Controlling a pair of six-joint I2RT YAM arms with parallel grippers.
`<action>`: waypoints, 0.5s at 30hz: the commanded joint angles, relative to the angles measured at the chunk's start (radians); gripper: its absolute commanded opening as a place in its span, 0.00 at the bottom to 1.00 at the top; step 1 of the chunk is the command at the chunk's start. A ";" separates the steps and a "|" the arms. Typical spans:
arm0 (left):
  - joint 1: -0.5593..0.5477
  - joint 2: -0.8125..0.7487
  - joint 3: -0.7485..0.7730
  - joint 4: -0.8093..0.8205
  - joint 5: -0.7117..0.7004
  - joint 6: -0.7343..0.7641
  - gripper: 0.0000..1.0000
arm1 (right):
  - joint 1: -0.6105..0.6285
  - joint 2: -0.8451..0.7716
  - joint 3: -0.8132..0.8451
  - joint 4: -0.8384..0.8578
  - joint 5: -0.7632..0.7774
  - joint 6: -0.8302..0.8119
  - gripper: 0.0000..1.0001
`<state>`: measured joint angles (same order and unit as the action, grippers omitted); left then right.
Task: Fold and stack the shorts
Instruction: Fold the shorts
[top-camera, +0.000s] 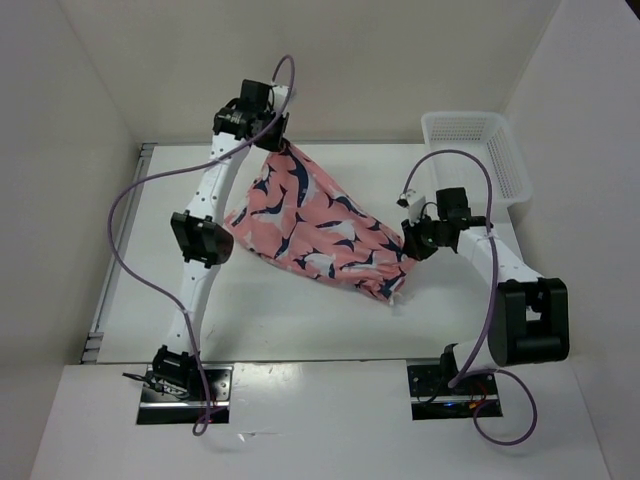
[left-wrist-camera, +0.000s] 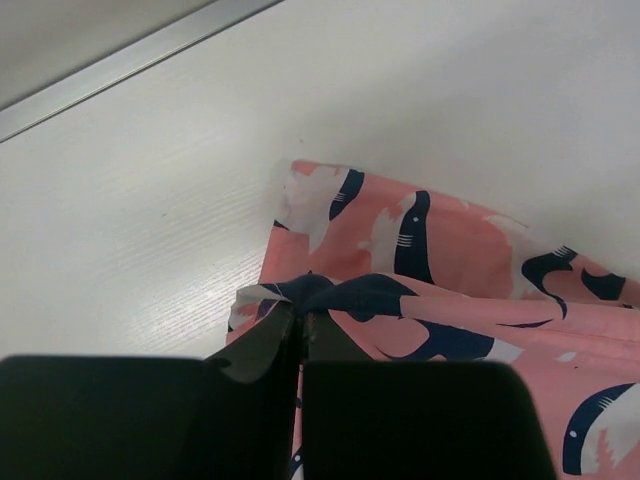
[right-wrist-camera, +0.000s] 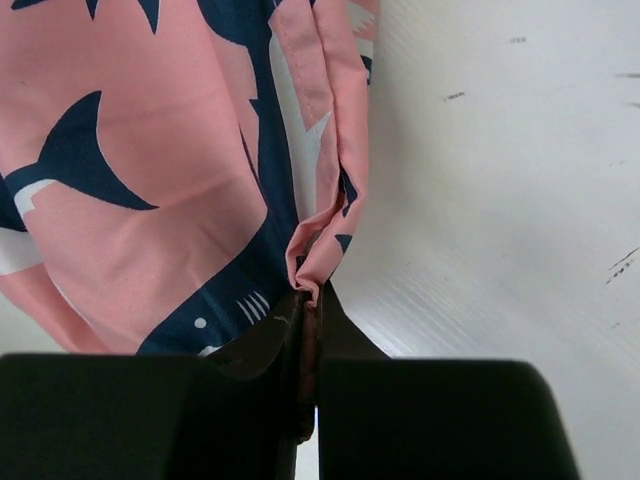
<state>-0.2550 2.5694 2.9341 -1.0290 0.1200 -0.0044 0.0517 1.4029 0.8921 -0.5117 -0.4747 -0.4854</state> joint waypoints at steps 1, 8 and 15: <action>-0.006 0.058 0.069 0.037 -0.098 0.004 0.00 | -0.015 0.025 -0.028 0.022 0.056 0.010 0.01; -0.006 0.138 0.167 0.037 -0.163 0.004 0.99 | -0.030 0.070 0.089 0.098 0.237 0.096 0.99; 0.077 0.005 0.041 -0.250 0.004 0.004 0.99 | 0.015 0.070 0.193 -0.168 0.061 0.071 0.99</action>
<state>-0.2363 2.6759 3.0295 -1.1034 0.0277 -0.0025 -0.0010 1.4830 1.0966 -0.5484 -0.3412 -0.4053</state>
